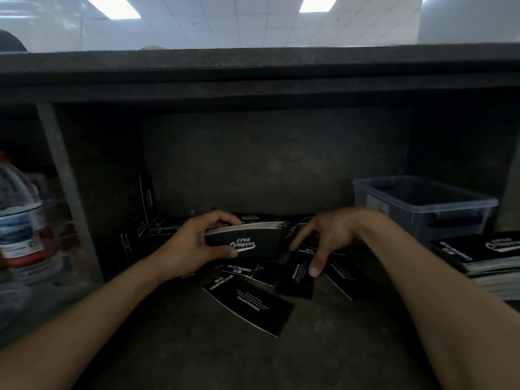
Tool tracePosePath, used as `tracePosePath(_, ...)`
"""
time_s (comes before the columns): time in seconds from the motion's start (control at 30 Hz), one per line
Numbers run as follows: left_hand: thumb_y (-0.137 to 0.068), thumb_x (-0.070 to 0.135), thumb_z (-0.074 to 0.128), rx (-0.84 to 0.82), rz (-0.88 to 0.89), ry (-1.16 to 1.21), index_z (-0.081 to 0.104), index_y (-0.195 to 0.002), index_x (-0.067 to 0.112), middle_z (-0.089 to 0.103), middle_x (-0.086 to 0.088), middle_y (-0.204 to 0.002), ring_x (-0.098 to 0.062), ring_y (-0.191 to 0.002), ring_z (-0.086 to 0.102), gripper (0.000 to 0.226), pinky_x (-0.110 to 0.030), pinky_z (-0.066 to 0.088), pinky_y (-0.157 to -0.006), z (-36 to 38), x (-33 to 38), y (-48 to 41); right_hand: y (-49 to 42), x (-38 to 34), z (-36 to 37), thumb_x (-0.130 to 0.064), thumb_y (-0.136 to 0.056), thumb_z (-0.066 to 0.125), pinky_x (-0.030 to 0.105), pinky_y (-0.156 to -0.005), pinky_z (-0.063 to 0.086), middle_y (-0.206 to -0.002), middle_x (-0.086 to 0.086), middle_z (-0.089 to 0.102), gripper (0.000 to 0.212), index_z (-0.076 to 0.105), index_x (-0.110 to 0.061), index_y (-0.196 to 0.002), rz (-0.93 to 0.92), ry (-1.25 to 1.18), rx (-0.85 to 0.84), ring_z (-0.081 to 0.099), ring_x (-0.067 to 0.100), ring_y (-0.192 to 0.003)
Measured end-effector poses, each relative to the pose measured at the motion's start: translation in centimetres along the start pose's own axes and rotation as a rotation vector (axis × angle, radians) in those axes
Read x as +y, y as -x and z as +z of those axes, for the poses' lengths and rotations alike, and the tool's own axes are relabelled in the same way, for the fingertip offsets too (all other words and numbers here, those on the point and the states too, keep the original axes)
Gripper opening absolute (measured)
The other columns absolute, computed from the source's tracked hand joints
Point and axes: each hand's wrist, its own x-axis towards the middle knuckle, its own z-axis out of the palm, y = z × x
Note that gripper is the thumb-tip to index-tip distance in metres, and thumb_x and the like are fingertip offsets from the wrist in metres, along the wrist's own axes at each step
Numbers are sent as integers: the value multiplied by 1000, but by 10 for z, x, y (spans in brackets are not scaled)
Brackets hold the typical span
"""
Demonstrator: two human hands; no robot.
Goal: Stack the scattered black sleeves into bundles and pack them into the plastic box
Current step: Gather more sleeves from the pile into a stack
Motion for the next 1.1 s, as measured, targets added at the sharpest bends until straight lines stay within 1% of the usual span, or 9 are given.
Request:
tracePosePath(0.23,-72,4,85,67,-79,-38,64,-114,20,72,-4,-103,-5,-92,70,49,-13,54,-77,-15,-8,-2,-16,1,8,-51,-73,81,22,-102,40,-131,-11,61,52,67,-39,-121,-65,-98,199,54,10,-122)
tracePosePath(0.33,-73,2,85,59,-140,-28,63,-115,18,72,-2,-103,-1,-84,70,50,-13,53,-66,-14,-12,-2,-18,-17,13,-75,-57,77,31,-109,41,-135,-12,58,88,61,-31,-131,-61,-42,157,53,11,-125)
tracePosePath(0.4,-72,2,85,72,-152,-23,63,-113,16,73,-3,-102,-2,-84,70,49,-12,53,-68,-13,-14,-2,-21,-30,19,-79,-49,77,34,-111,40,-145,-9,51,114,48,-25,-144,-16,51,71,49,15,-131)
tracePosePath(0.47,-71,4,86,85,-164,-24,65,-111,18,74,-2,-101,-7,-88,71,47,-13,54,-72,-13,-15,-3,-22,-34,21,-76,-50,79,33,-110,41,-147,-5,49,116,44,-22,-146,9,50,73,49,17,-131)
tracePosePath(0.63,-73,7,86,158,-238,1,67,-107,20,74,1,-97,-9,-81,71,41,-16,54,-58,-12,-17,-3,-27,-28,26,-74,-56,79,24,-94,45,-136,-5,58,93,62,-20,-130,16,-182,220,55,12,-118)
tracePosePath(0.8,-72,2,85,171,-283,49,69,-106,16,75,0,-94,3,-70,68,40,-10,49,-55,-8,-14,-5,-68,-28,42,-78,-18,78,38,-93,54,-113,4,68,101,67,-17,-98,130,-384,433,63,21,-107)
tracePosePath(0.87,-71,4,86,189,-289,37,70,-103,18,76,-1,-94,1,-72,69,38,-12,50,-58,-11,-15,-5,-76,-19,37,-55,-34,91,37,-91,56,-107,4,71,78,70,-12,-96,170,-484,448,66,21,-100)
tracePosePath(0.97,-72,4,86,248,-312,16,70,-99,20,75,-1,-95,-8,-77,71,36,-18,54,-64,-15,-15,-5,-74,-1,29,-24,-58,92,28,-80,57,-101,8,74,47,75,-6,-97,163,-687,533,68,19,-89)
tracePosePath(1.1,-73,2,84,333,-363,22,69,-99,16,72,-1,-96,-12,-72,67,34,-17,52,-56,-19,-14,-5,-67,-7,36,-35,-70,88,33,-82,57,-91,10,76,38,75,-5,-89,121,-757,553,67,18,-76)
